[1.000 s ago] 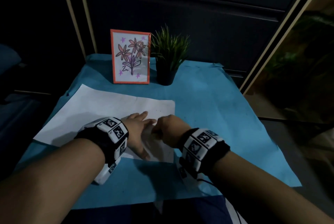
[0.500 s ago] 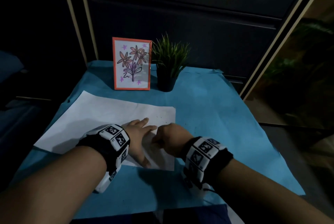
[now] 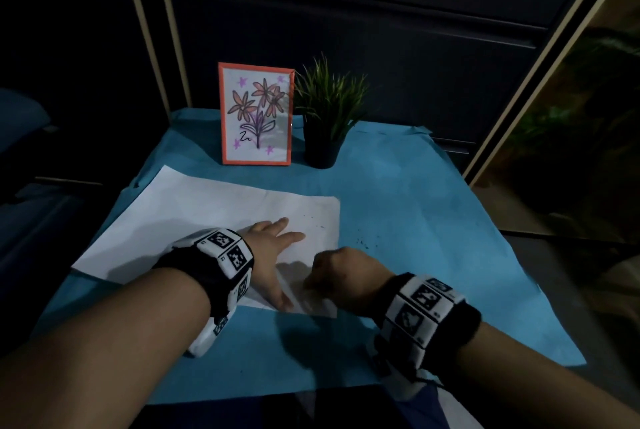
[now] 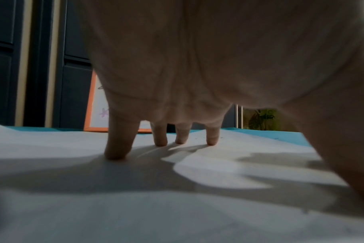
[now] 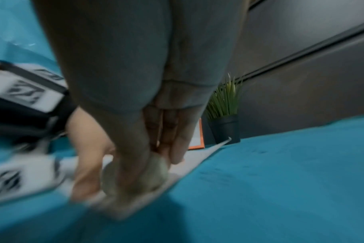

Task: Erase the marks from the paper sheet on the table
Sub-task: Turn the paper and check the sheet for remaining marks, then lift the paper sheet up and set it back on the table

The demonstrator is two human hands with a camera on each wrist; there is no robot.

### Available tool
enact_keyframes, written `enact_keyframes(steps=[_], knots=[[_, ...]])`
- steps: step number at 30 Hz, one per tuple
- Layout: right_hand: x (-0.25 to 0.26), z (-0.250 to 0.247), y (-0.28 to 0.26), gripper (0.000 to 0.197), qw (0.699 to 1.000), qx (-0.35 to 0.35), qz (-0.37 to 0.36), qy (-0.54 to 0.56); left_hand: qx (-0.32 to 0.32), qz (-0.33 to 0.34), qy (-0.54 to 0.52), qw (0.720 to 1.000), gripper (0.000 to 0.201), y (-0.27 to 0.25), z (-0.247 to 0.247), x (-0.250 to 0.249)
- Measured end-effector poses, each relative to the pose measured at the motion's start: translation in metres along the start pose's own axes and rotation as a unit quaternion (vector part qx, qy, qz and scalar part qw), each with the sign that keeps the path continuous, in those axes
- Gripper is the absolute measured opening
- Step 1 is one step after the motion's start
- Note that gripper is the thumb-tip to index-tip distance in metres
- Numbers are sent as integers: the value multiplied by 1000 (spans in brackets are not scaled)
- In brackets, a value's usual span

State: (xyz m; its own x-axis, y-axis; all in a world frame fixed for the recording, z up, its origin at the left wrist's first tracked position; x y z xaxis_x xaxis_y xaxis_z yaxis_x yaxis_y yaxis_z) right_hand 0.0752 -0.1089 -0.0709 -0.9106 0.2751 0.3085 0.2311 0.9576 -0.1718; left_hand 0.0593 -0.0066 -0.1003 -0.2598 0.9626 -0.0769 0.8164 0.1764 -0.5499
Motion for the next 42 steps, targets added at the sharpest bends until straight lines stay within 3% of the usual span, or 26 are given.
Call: enact_keyframes(steps=[3, 6, 8, 10, 12, 14, 19, 24, 27, 31, 33, 38, 42], knots=[[9, 7, -20, 21, 999, 28, -43, 11, 3, -3, 6, 1000, 129, 2, 2, 0], [-2, 4, -33, 19, 998, 36, -21, 40, 12, 5, 2, 1000, 125, 1, 2, 0], [-15, -7, -35, 17, 997, -19, 18, 74, 1, 24, -39, 999, 118, -6, -6, 1], [-24, -28, -36, 14, 983, -123, 50, 124, -62, 25, -90, 994, 107, -17, -26, 11], [-29, -40, -37, 15, 967, -185, 80, 154, -153, -21, -115, 981, 93, -29, -48, 41], [-30, -43, -34, 14, 961, -205, 96, 158, -198, -105, -123, 967, 81, -37, -56, 86], [-26, -33, -25, 11, 963, -185, 122, 151, -165, -315, -117, 927, 80, -56, -27, 183], [-21, -12, -17, 13, 972, -141, 132, 135, -183, -376, -206, 885, 93, -69, -4, 218], [-21, -7, -17, 13, 970, -153, 143, 122, -215, -359, -278, 865, 94, -70, -6, 220], [-19, -6, -17, 14, 971, -159, 132, 117, -249, -312, -319, 860, 58, -72, -12, 209], [-21, -5, -16, 14, 971, -159, 134, 118, -307, -248, -349, 850, 47, -76, -22, 196], [-28, -20, -19, 17, 956, -216, 134, 144, -471, -70, -423, 771, 13, -120, -67, 157], [-44, -48, -29, 15, 932, -290, 165, 139, -532, 12, -464, 708, 21, -159, -96, 135]])
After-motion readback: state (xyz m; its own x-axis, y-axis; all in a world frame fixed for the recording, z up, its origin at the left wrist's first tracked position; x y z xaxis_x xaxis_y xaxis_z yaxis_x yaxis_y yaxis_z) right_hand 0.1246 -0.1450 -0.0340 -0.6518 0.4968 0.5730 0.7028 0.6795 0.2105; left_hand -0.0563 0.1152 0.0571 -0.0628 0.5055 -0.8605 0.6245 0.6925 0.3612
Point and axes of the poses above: each hand's wrist, its own y-axis towards the middle knuckle, its own z-axis out of the palm, x = y × z, the point moved 9 cm from there along y, towards the middle knuckle, and after that the axes turned 7 degrees about -z, right-handed, at the moved point
